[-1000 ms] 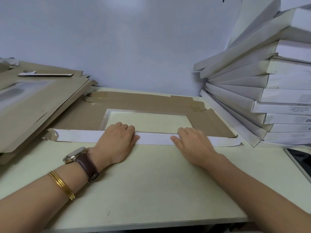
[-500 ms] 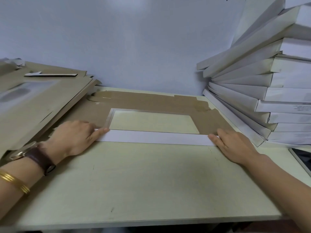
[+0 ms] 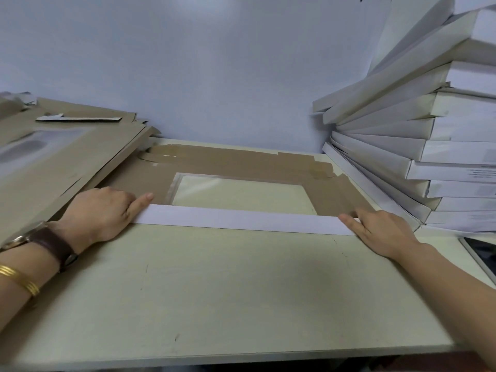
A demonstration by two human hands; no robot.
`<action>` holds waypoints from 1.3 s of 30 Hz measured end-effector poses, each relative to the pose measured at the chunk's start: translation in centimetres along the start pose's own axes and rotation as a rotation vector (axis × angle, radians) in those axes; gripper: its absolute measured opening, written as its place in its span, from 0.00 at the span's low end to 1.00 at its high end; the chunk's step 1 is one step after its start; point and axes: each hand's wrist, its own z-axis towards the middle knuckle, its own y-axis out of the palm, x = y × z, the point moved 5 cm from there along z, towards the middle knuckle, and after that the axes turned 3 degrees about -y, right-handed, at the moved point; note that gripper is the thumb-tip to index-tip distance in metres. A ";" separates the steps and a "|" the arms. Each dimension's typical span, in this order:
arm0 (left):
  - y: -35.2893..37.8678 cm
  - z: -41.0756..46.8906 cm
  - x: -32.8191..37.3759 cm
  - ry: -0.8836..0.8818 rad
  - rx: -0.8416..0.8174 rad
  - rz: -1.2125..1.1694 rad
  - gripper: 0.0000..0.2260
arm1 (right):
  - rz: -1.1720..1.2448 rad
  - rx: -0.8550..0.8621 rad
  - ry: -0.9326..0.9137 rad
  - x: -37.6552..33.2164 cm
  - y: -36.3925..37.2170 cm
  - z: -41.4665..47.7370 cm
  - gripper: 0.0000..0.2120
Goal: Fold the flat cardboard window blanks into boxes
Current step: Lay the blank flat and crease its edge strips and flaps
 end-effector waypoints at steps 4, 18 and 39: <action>0.1 0.3 -0.7 -0.035 0.010 0.035 0.35 | 0.030 -0.011 0.001 0.2 0.1 0.3 0.38; 0.2 0.5 -1.3 -0.174 -0.081 0.108 0.33 | 0.015 -0.108 0.022 0.0 -0.2 0.5 0.35; 0.3 0.6 16.1 0.213 -0.156 -0.228 0.21 | 0.464 -0.080 -0.332 -20.7 -2.6 0.9 0.26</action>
